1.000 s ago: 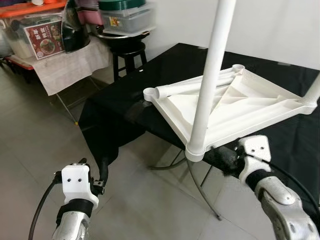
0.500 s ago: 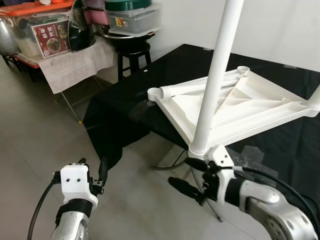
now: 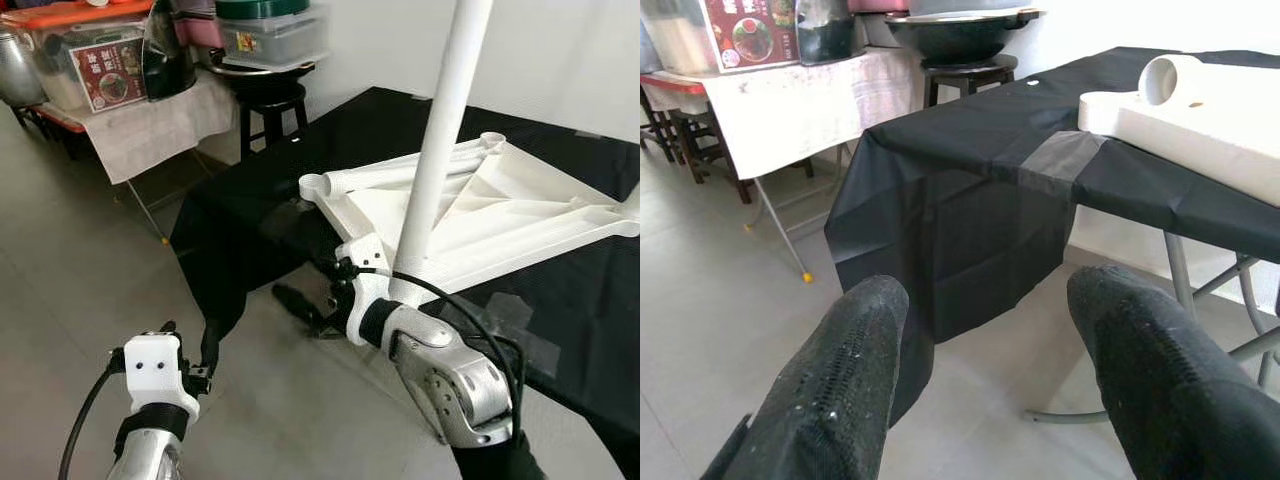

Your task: Building children table

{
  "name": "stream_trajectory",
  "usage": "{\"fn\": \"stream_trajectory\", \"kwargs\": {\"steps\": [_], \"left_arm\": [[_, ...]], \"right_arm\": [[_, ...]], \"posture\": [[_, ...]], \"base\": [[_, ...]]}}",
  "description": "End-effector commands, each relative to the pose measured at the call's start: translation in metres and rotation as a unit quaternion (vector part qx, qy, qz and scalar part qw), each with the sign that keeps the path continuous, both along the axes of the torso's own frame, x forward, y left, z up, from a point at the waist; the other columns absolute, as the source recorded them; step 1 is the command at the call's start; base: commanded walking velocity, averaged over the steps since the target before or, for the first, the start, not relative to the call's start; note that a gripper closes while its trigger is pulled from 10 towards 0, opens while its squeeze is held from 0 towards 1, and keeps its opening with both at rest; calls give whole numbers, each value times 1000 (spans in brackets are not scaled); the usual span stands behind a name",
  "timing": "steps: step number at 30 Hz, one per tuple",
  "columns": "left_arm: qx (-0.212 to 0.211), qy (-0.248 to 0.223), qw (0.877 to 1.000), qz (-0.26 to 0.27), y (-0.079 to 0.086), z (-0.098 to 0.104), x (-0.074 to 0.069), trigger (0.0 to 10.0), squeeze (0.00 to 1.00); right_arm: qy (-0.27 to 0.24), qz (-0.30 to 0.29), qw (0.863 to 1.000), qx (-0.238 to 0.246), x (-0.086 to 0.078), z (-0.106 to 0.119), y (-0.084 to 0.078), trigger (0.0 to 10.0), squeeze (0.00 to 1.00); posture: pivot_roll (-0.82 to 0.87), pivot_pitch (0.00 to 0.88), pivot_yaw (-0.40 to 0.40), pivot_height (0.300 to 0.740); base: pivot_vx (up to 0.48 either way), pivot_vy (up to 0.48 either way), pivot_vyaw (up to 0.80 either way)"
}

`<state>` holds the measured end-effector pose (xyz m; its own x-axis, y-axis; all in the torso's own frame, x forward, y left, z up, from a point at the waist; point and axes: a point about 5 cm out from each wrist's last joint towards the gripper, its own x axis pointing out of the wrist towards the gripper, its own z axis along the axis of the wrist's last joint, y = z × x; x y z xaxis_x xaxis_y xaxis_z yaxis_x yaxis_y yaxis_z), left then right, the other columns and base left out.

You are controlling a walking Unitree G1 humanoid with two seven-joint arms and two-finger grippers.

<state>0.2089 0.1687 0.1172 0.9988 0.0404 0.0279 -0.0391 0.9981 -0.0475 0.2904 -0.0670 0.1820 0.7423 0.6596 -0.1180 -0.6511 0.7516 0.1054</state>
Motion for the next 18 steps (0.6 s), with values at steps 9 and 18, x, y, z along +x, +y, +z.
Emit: {"fn": "stream_trajectory", "kwargs": {"steps": [9,18], "left_arm": [[-6,5,1000,-1,1,-1,-2,10000,0],[-7,6,1000,-3,2,-1,-2,10000,0]], "right_arm": [[10,-77,995,-60,-9,1,-31,10000,0],[-14,-252,964,-81,9,15,-84,10000,0]], "posture": [[-6,56,12,740],[-15,57,13,740]], "base": [[0,0,0],[0,0,0]]}}
